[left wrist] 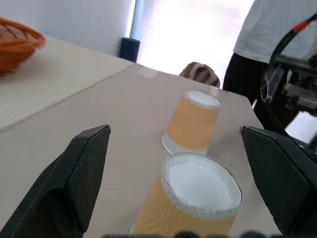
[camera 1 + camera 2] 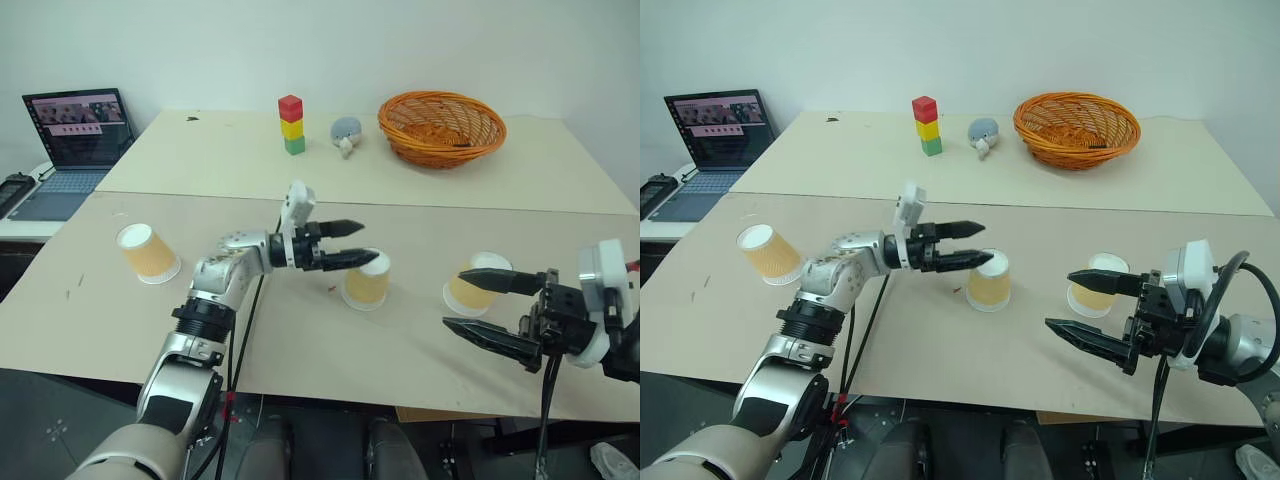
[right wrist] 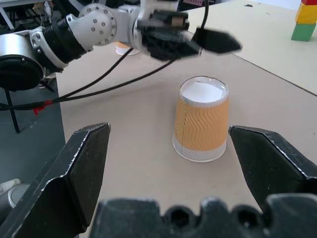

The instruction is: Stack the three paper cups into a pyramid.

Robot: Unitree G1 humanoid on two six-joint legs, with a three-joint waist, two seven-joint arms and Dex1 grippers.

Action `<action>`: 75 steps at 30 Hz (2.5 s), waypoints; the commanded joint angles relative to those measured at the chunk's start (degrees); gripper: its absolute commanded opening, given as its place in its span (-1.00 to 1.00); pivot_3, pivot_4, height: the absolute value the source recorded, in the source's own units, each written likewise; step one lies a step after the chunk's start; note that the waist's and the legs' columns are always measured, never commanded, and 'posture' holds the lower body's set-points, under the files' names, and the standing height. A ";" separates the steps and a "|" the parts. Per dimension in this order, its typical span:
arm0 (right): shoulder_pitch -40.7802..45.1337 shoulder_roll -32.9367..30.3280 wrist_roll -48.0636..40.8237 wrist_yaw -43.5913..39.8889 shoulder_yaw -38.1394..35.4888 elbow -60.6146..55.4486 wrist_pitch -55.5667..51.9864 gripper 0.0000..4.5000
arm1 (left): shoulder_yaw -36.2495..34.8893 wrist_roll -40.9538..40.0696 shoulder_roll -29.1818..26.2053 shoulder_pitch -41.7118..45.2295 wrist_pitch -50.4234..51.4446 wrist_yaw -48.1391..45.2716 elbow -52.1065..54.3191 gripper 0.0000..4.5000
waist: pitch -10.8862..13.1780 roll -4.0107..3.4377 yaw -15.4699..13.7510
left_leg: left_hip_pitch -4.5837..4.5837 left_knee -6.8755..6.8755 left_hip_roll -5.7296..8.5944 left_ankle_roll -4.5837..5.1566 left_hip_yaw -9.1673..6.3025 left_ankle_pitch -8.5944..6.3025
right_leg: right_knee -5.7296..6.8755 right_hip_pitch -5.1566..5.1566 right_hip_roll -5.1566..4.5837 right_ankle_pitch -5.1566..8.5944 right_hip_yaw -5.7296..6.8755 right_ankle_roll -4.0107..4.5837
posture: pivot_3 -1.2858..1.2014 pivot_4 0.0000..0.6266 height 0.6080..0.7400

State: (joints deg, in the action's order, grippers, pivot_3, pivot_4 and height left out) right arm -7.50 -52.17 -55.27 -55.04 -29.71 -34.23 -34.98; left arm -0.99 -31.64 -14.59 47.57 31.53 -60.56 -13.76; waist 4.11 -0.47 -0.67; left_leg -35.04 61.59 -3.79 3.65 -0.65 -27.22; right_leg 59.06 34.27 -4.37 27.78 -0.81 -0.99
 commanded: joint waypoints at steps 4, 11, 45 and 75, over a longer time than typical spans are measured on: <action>1.24 0.82 -0.72 -0.36 0.10 -0.25 0.97 1.00 | -13.10 -8.69 -2.54 1.47 7.99 17.92 15.80 0.99 | -0.02 -0.03 0.07 | 0.12 -0.01 0.01 -0.37 -0.03 0.20 | 0.02 -0.14 -0.03 0.00 -0.14 0.00 | 0.03 -0.52 -0.68; 2.20 2.17 0.00 -0.37 2.38 -0.18 1.58 1.00 | -20.80 -8.44 -0.02 -9.51 14.67 44.61 29.50 0.99 | 0.02 0.01 -0.05 | 0.22 -0.04 0.04 -0.43 -0.08 0.23 | 0.15 -0.11 -0.05 0.00 -0.20 -0.01 | 0.03 -0.52 -0.68; 5.98 4.49 0.49 -0.24 5.78 0.83 1.66 1.00 | -19.99 22.66 5.10 -21.64 13.47 79.58 36.73 0.99 | 0.06 0.13 -1.56 | -0.28 -0.42 1.09 -1.31 -0.77 0.72 | 0.19 -0.05 -1.03 -0.05 -0.01 -0.08 | 0.03 -0.52 -0.68; 4.16 3.77 -0.35 0.94 3.87 0.35 1.54 1.00 | -20.34 26.64 8.09 -22.61 11.41 80.71 31.68 0.99 | 0.07 0.15 -1.53 | -0.28 -0.43 1.09 -1.30 -0.77 0.72 | 0.18 -0.08 -1.04 -0.05 -0.03 -0.09 | 0.03 -0.52 -0.68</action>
State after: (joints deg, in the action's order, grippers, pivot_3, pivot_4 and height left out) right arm -3.56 -47.89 -54.82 -54.25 -23.63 -32.13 -34.09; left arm -20.81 -5.88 -6.21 24.59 44.65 19.79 17.59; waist 4.18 -0.32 -2.20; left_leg -35.32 61.16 -2.70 2.35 -1.41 -26.50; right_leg 59.25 34.20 -5.41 27.72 -0.84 -1.07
